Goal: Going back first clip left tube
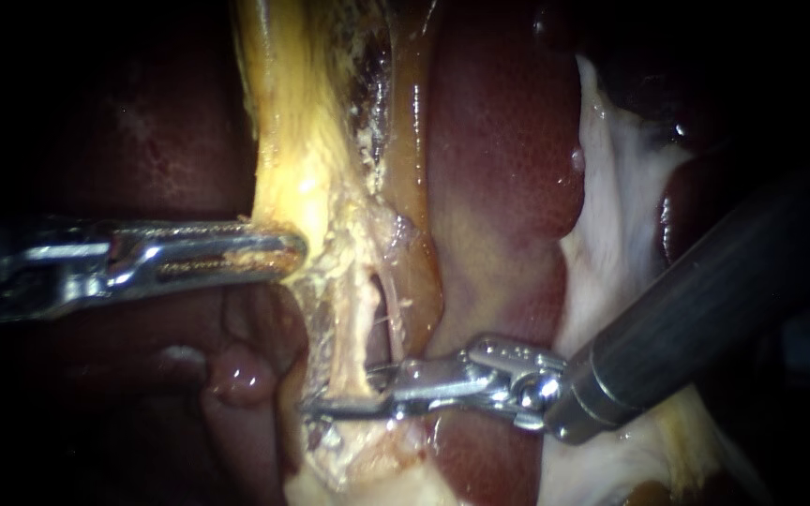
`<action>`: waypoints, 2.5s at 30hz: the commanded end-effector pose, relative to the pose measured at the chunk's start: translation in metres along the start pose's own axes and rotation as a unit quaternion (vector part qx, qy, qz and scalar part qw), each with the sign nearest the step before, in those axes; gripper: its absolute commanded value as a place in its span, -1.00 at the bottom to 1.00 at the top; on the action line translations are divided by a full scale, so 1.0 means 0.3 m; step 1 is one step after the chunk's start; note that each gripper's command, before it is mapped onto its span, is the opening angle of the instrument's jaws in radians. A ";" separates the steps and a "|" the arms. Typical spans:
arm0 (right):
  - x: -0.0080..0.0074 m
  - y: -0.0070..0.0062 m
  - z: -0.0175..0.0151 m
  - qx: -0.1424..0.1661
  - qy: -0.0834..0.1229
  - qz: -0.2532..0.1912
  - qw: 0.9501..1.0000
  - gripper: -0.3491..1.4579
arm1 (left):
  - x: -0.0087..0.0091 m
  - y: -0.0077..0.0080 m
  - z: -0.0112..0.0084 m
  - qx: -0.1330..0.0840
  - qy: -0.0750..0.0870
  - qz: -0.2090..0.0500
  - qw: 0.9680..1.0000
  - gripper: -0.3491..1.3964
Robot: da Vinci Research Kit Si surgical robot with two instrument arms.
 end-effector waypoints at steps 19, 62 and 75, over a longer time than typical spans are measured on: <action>-0.0003 -0.0007 -0.004 0.005 0.016 -0.029 0.999 0.04 | 0.0003 0.0004 -0.0003 0.000 0.000 0.000 1.000 -1.00; 0.0329 -0.0223 -0.058 -0.023 0.068 -0.273 0.959 0.05 | 0.0028 0.0030 0.0032 -0.001 -0.001 0.003 1.000 -1.00; 0.0365 -0.0216 -0.061 -0.032 0.067 -0.364 0.929 0.05 | 0.0079 0.0042 0.0147 0.007 0.000 0.010 1.000 -1.00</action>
